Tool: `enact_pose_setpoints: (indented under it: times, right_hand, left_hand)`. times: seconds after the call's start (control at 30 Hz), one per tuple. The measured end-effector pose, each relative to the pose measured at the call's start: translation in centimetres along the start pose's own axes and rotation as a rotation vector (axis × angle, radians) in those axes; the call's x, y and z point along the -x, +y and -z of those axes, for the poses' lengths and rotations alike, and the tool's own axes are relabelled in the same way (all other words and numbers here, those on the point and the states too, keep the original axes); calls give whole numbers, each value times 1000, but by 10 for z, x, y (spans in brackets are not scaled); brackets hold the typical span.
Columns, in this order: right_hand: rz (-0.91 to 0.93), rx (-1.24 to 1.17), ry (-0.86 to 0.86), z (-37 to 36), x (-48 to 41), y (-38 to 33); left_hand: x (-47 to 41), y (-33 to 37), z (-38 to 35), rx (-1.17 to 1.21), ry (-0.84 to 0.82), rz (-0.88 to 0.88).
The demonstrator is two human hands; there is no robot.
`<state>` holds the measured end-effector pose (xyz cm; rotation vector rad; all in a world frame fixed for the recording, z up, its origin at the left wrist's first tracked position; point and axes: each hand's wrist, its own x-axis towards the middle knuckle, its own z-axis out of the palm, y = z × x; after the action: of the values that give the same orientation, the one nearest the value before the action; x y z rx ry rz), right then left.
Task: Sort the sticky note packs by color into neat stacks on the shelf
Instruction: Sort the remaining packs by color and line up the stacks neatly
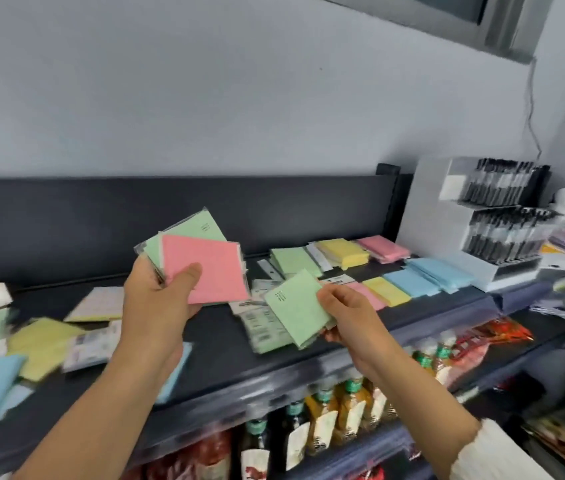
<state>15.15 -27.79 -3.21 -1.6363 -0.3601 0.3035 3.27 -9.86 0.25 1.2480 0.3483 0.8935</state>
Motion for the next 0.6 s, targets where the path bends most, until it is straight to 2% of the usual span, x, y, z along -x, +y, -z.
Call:
enact_pose_setpoints:
  times: [0.23, 0.43, 0.6]
  right_hand:
    - [-14, -20, 49, 118, -9, 21]
    - [-49, -35, 84, 168, -23, 33]
    - [-40, -28, 107, 185, -48, 35]
  left_hand:
    - [31, -39, -110, 24, -11, 41]
    - [32, -57, -164, 16, -25, 82]
    - [15, -56, -185, 32, 3, 41]
